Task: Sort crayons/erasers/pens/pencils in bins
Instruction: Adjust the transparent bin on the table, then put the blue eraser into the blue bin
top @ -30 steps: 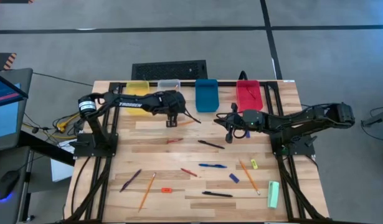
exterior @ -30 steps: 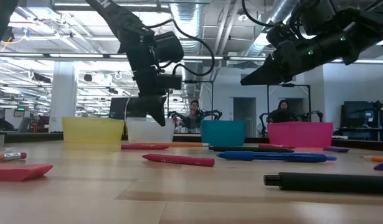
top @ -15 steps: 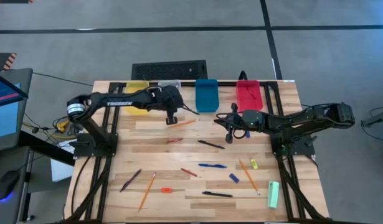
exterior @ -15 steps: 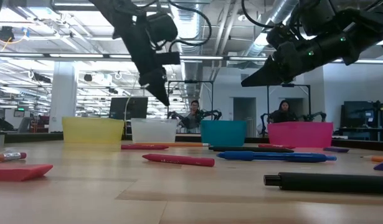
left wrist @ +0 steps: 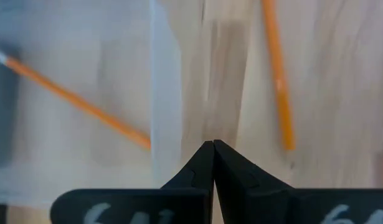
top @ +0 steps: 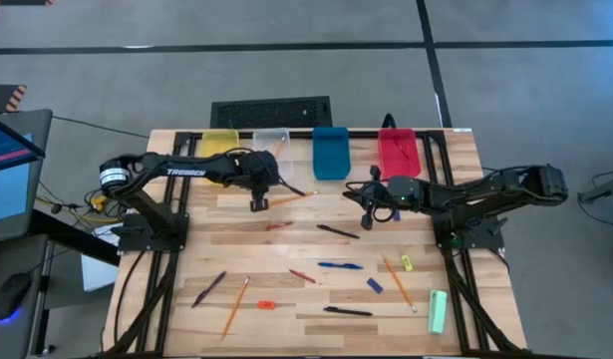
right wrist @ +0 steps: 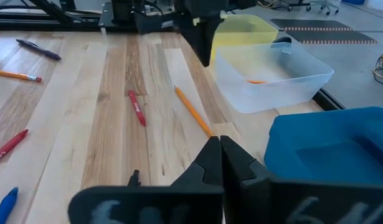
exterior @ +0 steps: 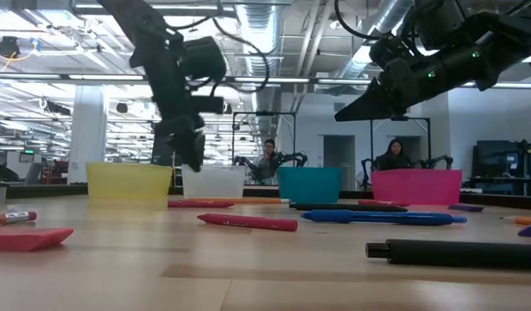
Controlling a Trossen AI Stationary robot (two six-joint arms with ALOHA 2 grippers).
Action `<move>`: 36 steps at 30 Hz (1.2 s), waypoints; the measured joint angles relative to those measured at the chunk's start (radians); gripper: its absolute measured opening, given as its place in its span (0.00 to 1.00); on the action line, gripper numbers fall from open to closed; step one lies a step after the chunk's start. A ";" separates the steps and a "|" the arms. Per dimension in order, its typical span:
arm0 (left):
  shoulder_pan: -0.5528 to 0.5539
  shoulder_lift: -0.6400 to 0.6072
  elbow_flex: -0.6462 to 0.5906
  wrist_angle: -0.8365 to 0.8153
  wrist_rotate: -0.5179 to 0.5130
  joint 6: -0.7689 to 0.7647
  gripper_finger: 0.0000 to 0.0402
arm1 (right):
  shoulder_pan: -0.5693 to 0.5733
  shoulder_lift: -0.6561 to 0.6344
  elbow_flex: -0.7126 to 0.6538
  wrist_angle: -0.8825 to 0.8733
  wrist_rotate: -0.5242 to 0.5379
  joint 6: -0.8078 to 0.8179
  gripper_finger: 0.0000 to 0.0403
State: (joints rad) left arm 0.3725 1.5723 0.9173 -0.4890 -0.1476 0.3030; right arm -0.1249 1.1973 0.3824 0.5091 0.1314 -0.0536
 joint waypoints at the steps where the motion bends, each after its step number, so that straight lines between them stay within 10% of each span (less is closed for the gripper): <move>1: 0.000 0.000 -0.011 0.009 -0.023 0.000 0.00 | 0.000 0.000 0.000 0.000 0.000 0.000 0.01; 22: 0.034 -0.037 -0.038 -0.012 -0.143 -0.048 0.00 | 0.000 0.000 0.000 0.000 0.000 0.000 0.01; 36: 0.032 -0.230 -0.039 -0.035 0.054 -0.099 0.00 | 0.000 0.000 0.000 -0.002 0.000 0.000 0.01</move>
State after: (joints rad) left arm 0.4045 1.3419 0.8783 -0.5242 -0.0936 0.2038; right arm -0.1246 1.1973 0.3824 0.5075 0.1314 -0.0536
